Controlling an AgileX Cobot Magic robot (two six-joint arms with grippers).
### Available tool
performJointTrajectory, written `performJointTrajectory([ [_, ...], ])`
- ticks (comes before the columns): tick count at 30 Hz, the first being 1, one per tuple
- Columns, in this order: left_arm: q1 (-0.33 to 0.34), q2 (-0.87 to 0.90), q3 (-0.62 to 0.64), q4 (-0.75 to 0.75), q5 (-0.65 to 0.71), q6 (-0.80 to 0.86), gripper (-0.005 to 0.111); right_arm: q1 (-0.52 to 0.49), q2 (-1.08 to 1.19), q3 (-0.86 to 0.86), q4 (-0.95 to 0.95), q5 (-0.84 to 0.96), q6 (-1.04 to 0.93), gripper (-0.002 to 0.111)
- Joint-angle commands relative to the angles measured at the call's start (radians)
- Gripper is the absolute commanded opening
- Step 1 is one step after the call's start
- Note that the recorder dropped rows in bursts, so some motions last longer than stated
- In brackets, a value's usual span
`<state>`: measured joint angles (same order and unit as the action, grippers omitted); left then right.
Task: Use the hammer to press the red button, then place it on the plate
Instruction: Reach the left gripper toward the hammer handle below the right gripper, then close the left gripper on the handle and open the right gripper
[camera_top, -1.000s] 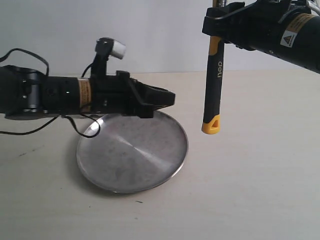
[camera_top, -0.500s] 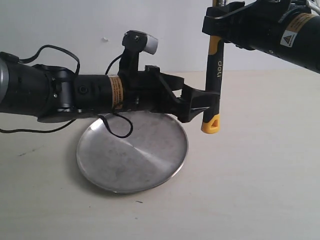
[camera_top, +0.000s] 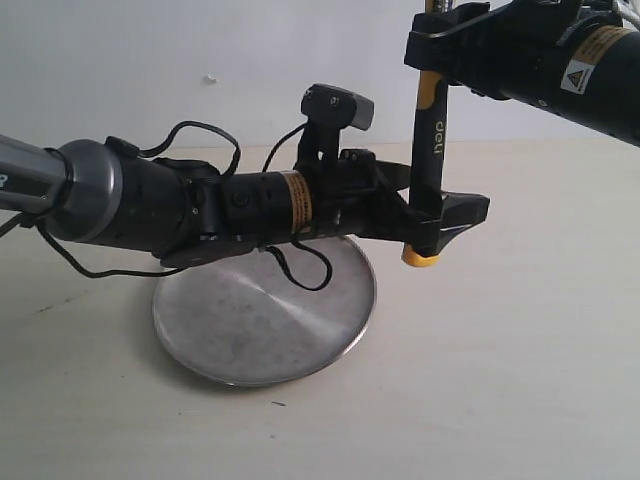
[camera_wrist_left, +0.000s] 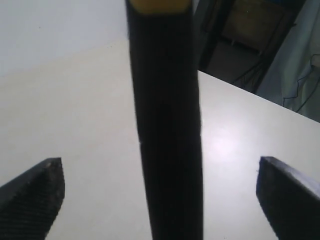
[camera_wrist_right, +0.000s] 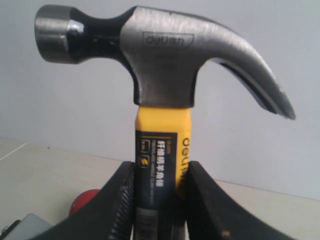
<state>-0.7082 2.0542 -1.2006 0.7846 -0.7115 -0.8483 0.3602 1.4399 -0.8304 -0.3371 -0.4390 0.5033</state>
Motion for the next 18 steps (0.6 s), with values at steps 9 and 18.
performJointTrajectory([
  [9, -0.003, 0.026, -0.023, -0.019, -0.008, -0.025, 0.101, 0.000, -0.018, -0.003, 0.006, -0.087, -0.002, 0.000],
  [18, -0.003, 0.028, -0.023, -0.004, -0.020, -0.027, 0.001, 0.000, -0.018, -0.003, 0.021, -0.087, -0.002, 0.000],
])
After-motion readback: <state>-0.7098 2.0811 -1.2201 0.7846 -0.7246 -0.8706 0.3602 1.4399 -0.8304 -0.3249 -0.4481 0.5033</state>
